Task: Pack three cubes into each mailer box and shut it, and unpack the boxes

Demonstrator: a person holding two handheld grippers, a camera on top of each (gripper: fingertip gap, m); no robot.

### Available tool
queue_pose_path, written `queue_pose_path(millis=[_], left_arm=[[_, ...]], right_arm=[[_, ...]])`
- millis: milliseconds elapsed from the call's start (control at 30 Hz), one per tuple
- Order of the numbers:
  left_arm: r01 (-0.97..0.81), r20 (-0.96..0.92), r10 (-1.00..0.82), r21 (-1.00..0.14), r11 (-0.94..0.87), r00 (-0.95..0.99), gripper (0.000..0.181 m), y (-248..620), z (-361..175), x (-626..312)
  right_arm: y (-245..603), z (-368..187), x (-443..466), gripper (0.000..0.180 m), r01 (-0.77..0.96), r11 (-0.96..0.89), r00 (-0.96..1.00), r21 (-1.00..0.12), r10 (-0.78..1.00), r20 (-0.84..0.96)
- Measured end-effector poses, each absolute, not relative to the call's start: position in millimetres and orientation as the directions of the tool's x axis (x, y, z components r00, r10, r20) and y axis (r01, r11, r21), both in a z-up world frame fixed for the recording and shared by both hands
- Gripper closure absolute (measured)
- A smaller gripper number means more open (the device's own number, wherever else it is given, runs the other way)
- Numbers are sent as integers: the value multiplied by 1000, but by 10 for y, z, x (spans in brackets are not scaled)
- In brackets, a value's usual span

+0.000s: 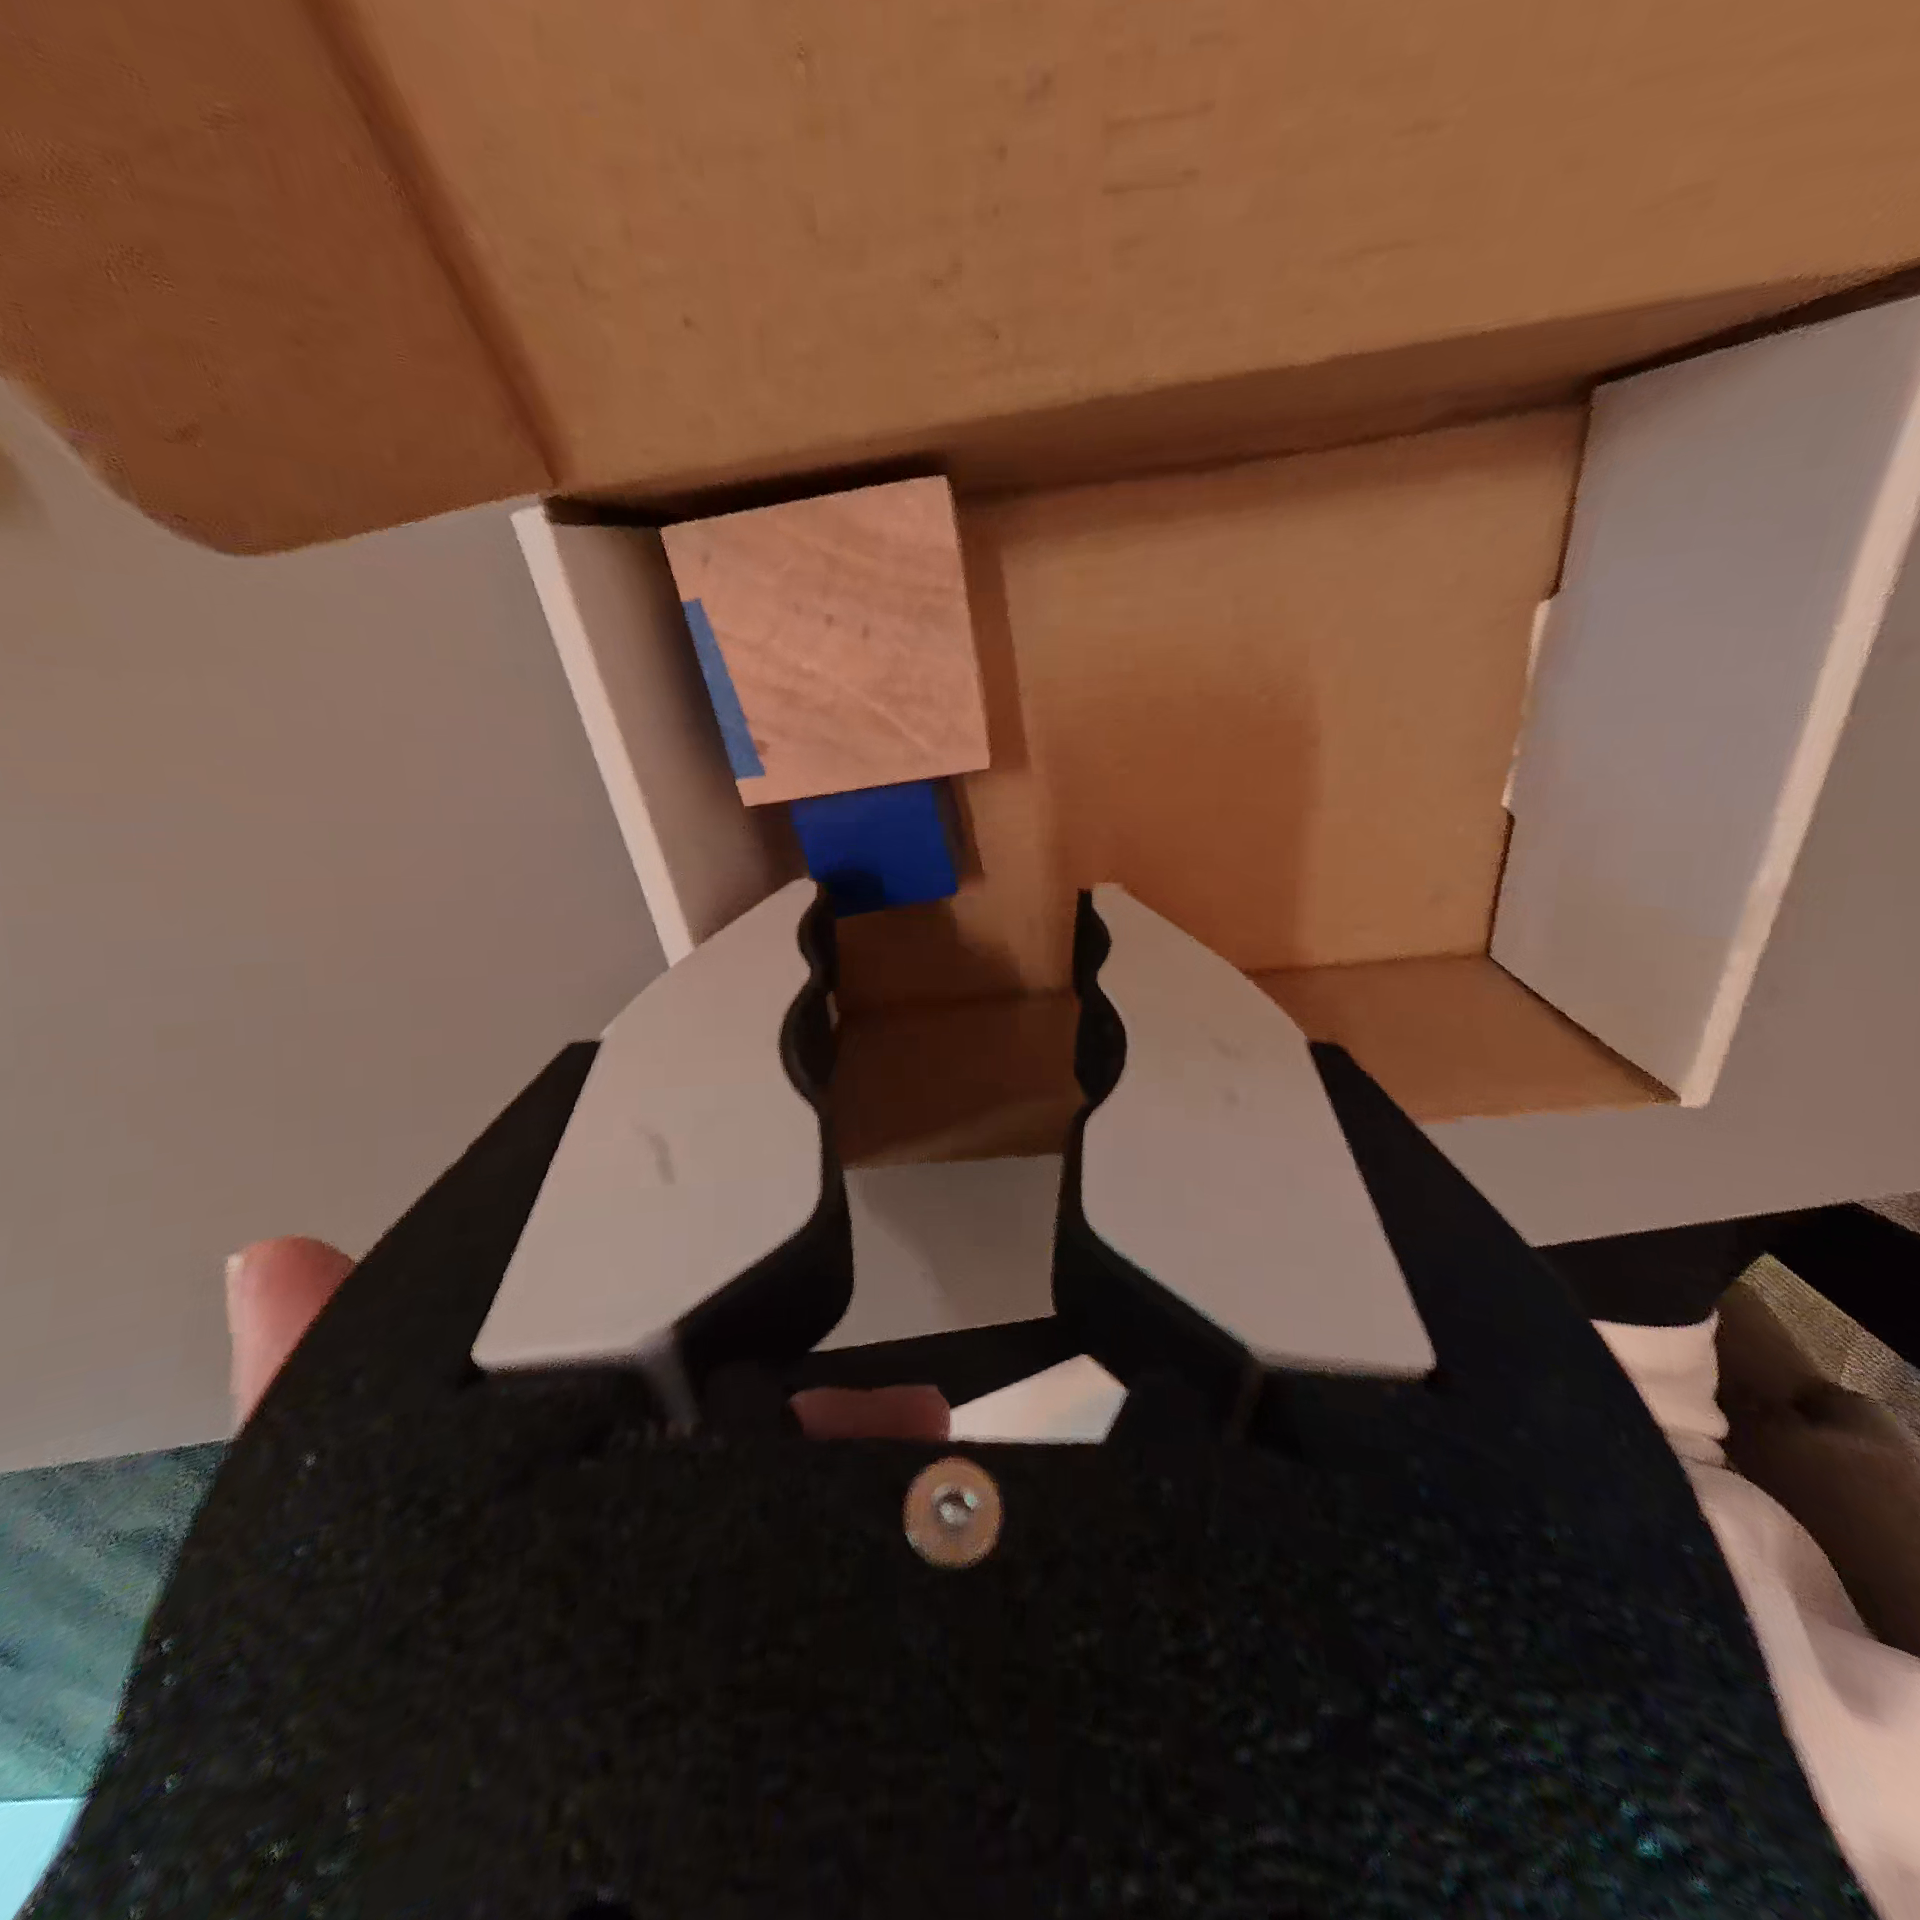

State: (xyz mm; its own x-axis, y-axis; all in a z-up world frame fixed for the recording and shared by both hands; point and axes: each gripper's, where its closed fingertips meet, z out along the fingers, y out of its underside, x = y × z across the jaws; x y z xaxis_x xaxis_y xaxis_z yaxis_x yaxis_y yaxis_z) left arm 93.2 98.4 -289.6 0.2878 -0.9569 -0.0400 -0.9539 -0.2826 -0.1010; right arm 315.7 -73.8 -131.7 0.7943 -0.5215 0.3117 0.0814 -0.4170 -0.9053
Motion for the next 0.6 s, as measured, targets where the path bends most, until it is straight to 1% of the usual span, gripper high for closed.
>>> queue_pose_path(millis=[167, 233, 400, 500, 600], left_arm=[[-943, -53, -947, -116, -310, 318, 137, 1021, -2874, 941], [-939, -68, -941, -123, -321, 331, 140, 1059, -2867, 934], [-937, -192, -920, -139, -320, 342, 143, 1233, -2903, 921], [-942, -183, -926, -125, -312, 331, 141, 1218, -2965, 917], [-944, -128, -938, -110, -310, 323, 139, 1190, -3010, 932]], right_arm=[[-680, -1349, 3125, 96, 98, -439, 800, -893, -499, 333], [-654, -1353, 3104, 96, 105, -441, 805, -891, -489, 337], [-612, -1358, 3084, 96, 117, -445, 810, -888, -475, 345], [-598, -1380, 3077, 96, 116, -447, 815, -887, -467, 342], [-596, -1398, 3083, 96, 115, -451, 817, -885, -464, 343]])
